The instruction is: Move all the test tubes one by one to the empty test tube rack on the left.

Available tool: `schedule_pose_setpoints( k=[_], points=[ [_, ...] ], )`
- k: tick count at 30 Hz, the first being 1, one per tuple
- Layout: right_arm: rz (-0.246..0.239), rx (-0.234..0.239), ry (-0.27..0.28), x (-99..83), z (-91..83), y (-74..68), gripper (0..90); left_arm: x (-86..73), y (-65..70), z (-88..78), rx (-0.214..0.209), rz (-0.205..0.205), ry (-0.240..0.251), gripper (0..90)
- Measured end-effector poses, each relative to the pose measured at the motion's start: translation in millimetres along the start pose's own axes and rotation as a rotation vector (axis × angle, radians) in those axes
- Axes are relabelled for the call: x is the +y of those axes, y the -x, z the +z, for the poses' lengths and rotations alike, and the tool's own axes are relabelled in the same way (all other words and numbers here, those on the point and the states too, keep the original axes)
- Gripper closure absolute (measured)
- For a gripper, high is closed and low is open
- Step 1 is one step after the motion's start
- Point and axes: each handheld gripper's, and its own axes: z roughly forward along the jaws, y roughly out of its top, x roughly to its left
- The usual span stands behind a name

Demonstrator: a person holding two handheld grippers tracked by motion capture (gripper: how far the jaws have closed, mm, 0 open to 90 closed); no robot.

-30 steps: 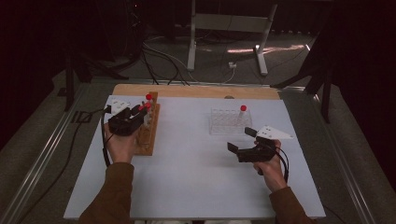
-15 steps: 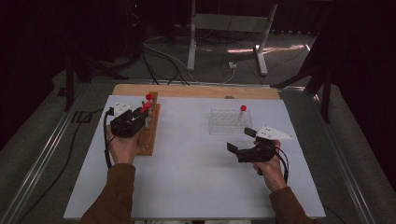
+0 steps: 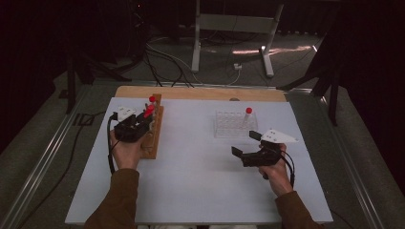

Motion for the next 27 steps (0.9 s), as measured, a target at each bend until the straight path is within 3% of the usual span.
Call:
schedule_pose_setpoints(
  k=[20,24,27],
  points=[
    [-0.008,-0.004,-0.003,-0.2,0.4,-1.1,0.0,-13.9,-3.4,8.0,0.003,-0.027,-0.029,68.1],
    [-0.036,-0.012,-0.009,0.1,1.6,-4.2,0.0,-14.6,-5.3,2.1,0.001,-0.042,-0.007,54.7],
    [-0.031,-0.013,-0.009,0.3,1.4,-3.8,0.0,-16.6,-8.7,-10.5,-0.031,-0.120,0.036,41.1]
  ],
)
